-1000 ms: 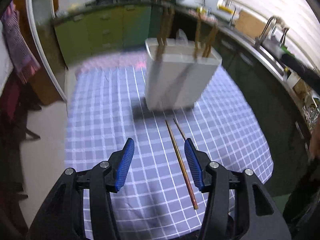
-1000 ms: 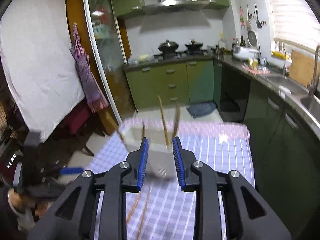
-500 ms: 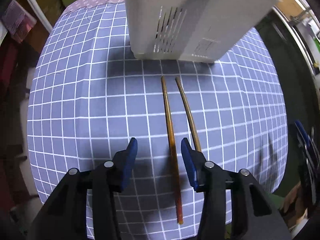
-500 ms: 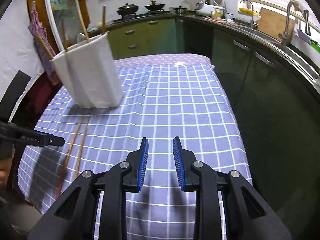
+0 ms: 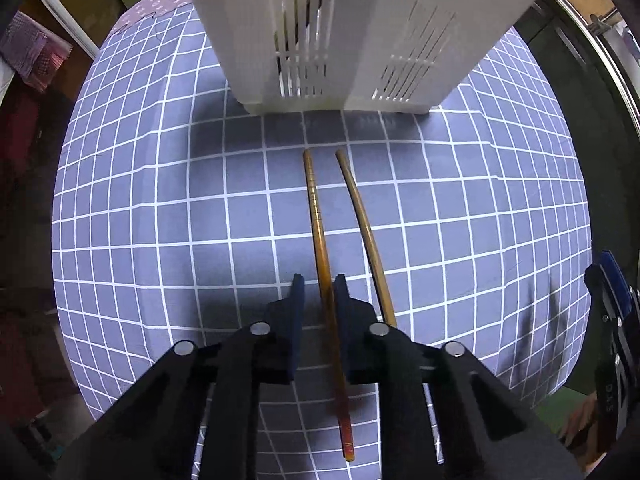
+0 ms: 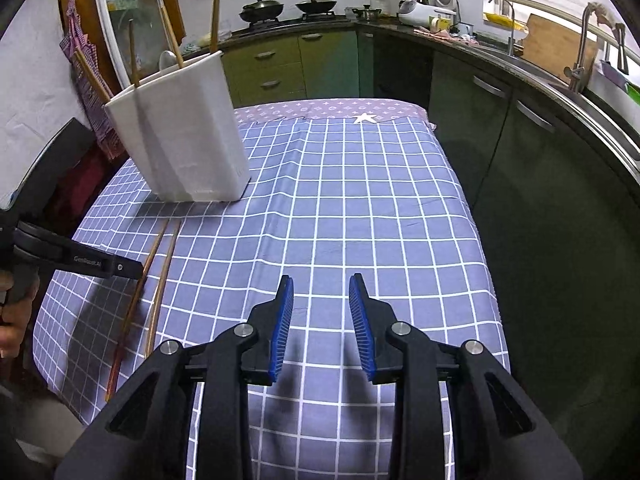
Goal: Organize utensils
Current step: 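Reach back and grasp another wooden chopstick with the left gripper, then lift the chopstick upright with the left gripper while the right gripper grasps the last chopstick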
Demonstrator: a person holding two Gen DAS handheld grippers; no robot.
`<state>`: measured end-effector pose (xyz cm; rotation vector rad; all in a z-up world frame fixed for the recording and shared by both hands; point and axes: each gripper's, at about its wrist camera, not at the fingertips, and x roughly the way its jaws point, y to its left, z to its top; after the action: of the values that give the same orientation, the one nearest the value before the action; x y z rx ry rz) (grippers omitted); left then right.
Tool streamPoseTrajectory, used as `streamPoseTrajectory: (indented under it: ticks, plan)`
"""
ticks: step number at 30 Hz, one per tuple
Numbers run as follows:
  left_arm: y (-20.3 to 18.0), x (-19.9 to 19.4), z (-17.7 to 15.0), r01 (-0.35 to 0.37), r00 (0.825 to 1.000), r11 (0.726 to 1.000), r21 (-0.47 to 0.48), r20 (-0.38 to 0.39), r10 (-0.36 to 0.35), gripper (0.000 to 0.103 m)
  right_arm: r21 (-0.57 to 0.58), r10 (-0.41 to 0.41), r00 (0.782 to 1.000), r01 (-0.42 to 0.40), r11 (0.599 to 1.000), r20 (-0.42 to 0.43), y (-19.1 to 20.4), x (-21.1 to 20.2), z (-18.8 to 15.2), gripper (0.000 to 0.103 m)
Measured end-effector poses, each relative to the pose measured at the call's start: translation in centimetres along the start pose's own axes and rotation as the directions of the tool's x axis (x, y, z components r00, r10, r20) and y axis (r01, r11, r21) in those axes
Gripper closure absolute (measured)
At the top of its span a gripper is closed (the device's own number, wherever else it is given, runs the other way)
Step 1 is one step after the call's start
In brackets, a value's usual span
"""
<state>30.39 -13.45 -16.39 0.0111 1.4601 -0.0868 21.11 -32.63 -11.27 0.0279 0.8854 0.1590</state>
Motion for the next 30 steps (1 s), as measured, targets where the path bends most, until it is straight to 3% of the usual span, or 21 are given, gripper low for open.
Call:
streamPoseTrajectory:
  ticks: [16,20,30]
  plan:
    - [0.1,1.4,0.4,-0.009,1.0,1.0,0.004,-0.024,0.009,0.094,-0.026,0.015,1.0,-0.015,1.0,-0.002,0.8,-0.6,0.1,0.074]
    - [0.6,1.3,0.3,0.024,0.999,1.0,-0.01,-0.028,-0.024,0.096,-0.052,0.039,0.999,-0.04,0.998,-0.029,1.5,-0.2,0.2,0.074]
    - [3.9,-4.6,-2.5,0.096,0.984,0.995,0.03,0.149,-0.099,0.096,-0.167,0.107,0.981,-0.134,0.977,-0.16,5.6,1.7,1.9,0.074]
